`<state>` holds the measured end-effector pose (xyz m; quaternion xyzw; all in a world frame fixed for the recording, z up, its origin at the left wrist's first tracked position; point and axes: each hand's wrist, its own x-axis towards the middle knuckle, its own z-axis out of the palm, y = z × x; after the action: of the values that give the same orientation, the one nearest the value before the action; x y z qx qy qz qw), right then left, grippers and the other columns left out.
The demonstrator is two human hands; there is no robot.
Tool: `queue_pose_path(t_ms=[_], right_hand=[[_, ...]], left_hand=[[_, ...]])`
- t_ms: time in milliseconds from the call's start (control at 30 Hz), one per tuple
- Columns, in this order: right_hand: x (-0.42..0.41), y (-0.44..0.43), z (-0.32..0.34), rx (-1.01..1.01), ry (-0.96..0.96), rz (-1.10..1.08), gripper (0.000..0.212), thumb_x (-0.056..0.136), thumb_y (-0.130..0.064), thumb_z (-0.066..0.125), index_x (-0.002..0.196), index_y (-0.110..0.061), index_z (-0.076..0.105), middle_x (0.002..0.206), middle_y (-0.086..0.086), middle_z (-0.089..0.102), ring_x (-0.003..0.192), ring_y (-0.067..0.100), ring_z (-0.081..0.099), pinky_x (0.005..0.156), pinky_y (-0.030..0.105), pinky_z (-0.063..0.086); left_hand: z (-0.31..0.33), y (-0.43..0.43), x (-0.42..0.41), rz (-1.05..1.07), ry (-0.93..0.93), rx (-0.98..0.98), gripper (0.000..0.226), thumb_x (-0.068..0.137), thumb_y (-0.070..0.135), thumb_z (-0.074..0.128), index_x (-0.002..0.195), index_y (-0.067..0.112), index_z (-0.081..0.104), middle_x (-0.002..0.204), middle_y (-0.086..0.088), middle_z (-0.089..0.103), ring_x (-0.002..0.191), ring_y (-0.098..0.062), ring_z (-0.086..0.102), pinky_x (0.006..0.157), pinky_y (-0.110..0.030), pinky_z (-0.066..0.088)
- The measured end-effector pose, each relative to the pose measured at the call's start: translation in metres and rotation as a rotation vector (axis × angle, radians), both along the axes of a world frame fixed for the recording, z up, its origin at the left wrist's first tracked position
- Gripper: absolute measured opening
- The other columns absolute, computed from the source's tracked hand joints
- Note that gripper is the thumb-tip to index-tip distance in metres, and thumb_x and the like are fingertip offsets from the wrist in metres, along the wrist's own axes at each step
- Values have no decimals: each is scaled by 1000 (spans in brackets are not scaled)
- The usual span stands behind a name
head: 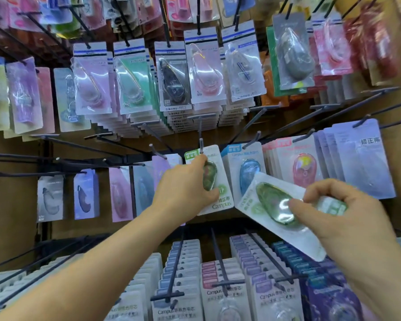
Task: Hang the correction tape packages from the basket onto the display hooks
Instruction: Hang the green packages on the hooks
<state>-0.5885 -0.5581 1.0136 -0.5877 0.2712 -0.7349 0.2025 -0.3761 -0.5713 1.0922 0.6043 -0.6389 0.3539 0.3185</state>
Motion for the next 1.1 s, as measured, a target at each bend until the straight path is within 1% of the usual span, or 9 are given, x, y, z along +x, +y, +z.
queue_pose_path(t_ms=[100, 233, 367, 533, 667, 800, 933, 1033, 1100], right_hand=[[-5, 1, 1, -30, 2, -33, 33, 66, -17, 84, 85, -26, 59, 80, -9, 63, 58, 4, 56, 46, 13, 40], [-6, 1, 1, -37, -36, 25, 50, 68, -14, 85, 102, -37, 56, 88, 0, 69, 65, 9, 66, 49, 14, 50], [-5, -3, -2, -22, -175, 199, 53, 73, -2, 80, 110, -34, 59, 87, 3, 75, 71, 11, 73, 56, 18, 56], [0, -8, -2, -28, -268, 320, 54, 54, -21, 78, 105, -33, 65, 93, -1, 77, 82, 13, 75, 63, 20, 58], [10, -9, 1, -51, -329, 345, 62, 49, -24, 79, 107, -37, 60, 94, 3, 77, 84, 15, 74, 64, 24, 59], [16, -6, 2, -34, -343, 395, 68, 52, -22, 78, 114, -33, 52, 84, 4, 78, 77, 22, 74, 69, 41, 62], [20, -5, 4, -24, -297, 431, 79, 55, -22, 76, 129, -25, 49, 84, 6, 78, 77, 22, 74, 70, 34, 62], [23, -9, 5, -16, -271, 431, 81, 54, -23, 77, 129, -29, 49, 81, 7, 78, 81, 23, 75, 74, 34, 62], [26, -9, 5, -14, -231, 419, 81, 52, -26, 77, 127, -33, 48, 79, 9, 77, 84, 27, 75, 78, 42, 60]], left_hand=[[2, -24, 3, 108, -34, 34, 61, 86, 49, 65, 134, 23, 39, 115, -8, 67, 102, -33, 63, 76, -38, 49], [6, -49, 4, 244, -104, 67, 59, 88, 40, 65, 134, 15, 37, 112, -13, 64, 99, -37, 62, 64, -35, 41], [4, -68, 6, 293, -181, 62, 56, 92, 29, 61, 136, 9, 33, 114, -15, 65, 100, -39, 63, 64, -39, 39], [7, -84, 14, 352, -264, 73, 57, 94, 17, 56, 143, 4, 28, 112, -16, 66, 99, -38, 64, 64, -40, 40], [8, -91, 12, 393, -309, 109, 66, 95, 16, 56, 149, 0, 19, 117, -15, 65, 102, -37, 64, 65, -41, 40], [9, -95, 11, 391, -331, 98, 65, 97, 18, 54, 148, -2, 20, 118, -17, 65, 104, -39, 64, 66, -39, 39], [13, -70, -5, 394, -319, 95, 52, 102, 26, 48, 145, 3, 31, 120, -17, 65, 104, -38, 64, 65, -39, 39], [10, -37, -16, 228, -310, 11, 16, 105, 28, 43, 107, 16, 54, 102, -7, 65, 95, -32, 63, 66, -39, 40], [6, -11, -20, -164, -38, 34, 37, 106, 34, 38, 78, 16, 54, 75, -1, 63, 71, -23, 61, 61, -36, 42]])
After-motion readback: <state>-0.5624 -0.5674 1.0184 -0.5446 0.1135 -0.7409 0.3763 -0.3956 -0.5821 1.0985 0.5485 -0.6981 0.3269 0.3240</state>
